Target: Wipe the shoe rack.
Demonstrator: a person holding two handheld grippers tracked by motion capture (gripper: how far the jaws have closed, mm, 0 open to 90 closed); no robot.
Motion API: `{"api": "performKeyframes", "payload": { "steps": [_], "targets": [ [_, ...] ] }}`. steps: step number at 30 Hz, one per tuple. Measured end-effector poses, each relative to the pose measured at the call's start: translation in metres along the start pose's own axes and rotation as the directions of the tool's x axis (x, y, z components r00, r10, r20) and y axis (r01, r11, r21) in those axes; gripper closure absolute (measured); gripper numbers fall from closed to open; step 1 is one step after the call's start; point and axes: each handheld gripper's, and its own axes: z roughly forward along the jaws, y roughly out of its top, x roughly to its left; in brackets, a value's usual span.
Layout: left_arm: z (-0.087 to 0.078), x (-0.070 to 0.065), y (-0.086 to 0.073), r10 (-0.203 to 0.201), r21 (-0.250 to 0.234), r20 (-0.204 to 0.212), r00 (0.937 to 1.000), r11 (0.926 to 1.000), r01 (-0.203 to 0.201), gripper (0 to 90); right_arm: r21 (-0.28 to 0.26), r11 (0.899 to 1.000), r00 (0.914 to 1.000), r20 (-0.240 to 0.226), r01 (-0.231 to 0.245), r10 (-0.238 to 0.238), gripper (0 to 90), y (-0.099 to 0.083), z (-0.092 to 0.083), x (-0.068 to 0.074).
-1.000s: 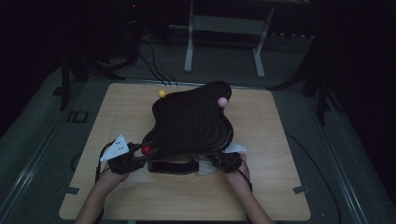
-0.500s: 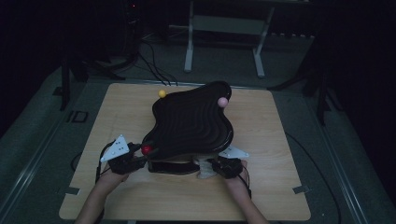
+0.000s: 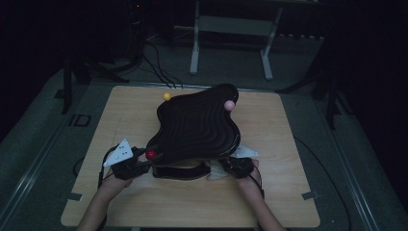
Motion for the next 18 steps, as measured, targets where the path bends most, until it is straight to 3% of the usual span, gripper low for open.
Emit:
{"api": "performKeyframes", "payload": {
  "steps": [3,7,13,16,18],
  "targets": [
    [0.000,0.000,0.000,0.001,0.000,-0.001,1.0000,1.0000,-0.001,59.8,-0.005,0.999,0.9992,0.004,-0.039,0.039,68.9,-0.008,0.000,-0.005],
    [0.000,0.000,0.000,0.001,-0.002,-0.001,1.0000,1.0000,-0.001,59.7,0.001,0.998,0.9979,-0.026,-0.059,0.059,69.5,-0.012,-0.004,0.003],
    [0.000,0.000,0.000,-0.001,-0.001,-0.001,1.0000,1.0000,0.001,59.7,0.007,0.999,0.9952,-0.092,-0.034,0.035,69.5,-0.014,-0.009,0.024],
    [0.000,0.000,0.000,0.000,0.000,0.000,1.0000,1.0000,0.000,59.7,0.003,1.000,0.9896,-0.144,0.007,-0.007,69.5,-0.013,-0.012,0.038],
    [0.000,0.000,0.000,-0.002,0.001,0.003,1.0000,1.0000,0.002,59.8,0.003,0.999,0.9866,-0.154,0.054,-0.053,69.4,-0.012,-0.012,0.043]
  ]
}}
